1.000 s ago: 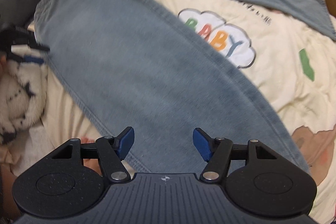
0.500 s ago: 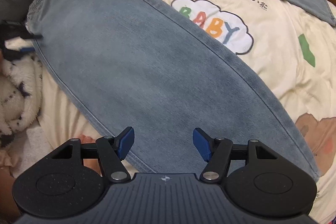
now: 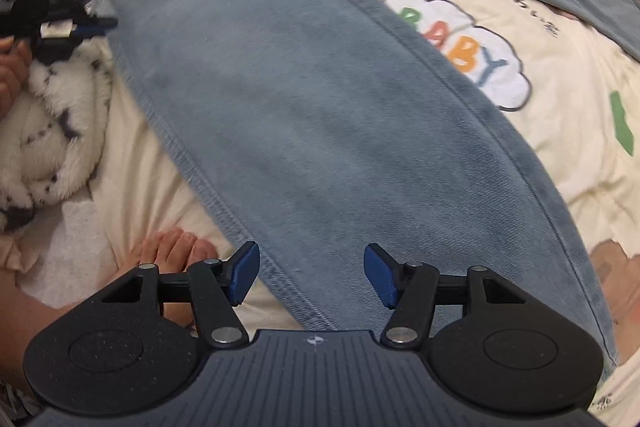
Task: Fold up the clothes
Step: 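Move the right gripper down to the jeans leg hem and pinch it, then pinch the jeans waistband edge with the left gripper while the right gripper holds the hem, then lift the held hem and carry it over the jeans toward the waistband with the right gripper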
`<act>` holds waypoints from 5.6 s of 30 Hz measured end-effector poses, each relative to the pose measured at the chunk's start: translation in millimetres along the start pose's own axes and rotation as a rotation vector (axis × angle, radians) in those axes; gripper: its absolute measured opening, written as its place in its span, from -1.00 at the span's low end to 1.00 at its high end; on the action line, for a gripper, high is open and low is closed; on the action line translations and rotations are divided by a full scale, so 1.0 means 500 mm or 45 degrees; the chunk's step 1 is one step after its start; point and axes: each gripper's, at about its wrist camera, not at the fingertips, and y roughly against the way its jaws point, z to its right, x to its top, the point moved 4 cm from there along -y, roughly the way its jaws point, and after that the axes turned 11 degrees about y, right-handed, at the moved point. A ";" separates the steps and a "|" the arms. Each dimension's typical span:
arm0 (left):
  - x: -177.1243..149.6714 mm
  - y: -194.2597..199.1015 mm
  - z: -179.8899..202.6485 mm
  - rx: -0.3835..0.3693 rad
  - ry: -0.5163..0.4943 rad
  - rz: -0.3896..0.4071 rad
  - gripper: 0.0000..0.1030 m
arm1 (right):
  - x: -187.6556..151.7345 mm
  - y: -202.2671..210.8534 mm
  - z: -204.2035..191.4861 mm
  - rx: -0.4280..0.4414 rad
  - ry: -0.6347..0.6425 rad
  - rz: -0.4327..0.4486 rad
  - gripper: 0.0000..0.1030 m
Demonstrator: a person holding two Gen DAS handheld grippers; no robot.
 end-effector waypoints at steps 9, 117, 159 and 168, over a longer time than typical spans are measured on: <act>0.008 -0.005 0.002 -0.035 0.018 -0.004 -0.86 | -0.029 -0.073 -0.041 -0.050 0.116 -0.142 0.26; 0.186 -0.030 0.484 -0.011 -0.061 0.169 -0.91 | 0.453 0.263 0.431 -0.373 0.078 -0.134 -0.98; 0.275 -0.417 0.649 0.006 -0.274 0.254 -0.90 | 0.672 -0.032 0.758 -0.407 0.012 -0.014 -0.98; 0.298 -0.485 0.675 0.087 -0.273 0.247 -0.90 | 0.708 -0.090 0.797 -0.431 -0.012 -0.049 -0.98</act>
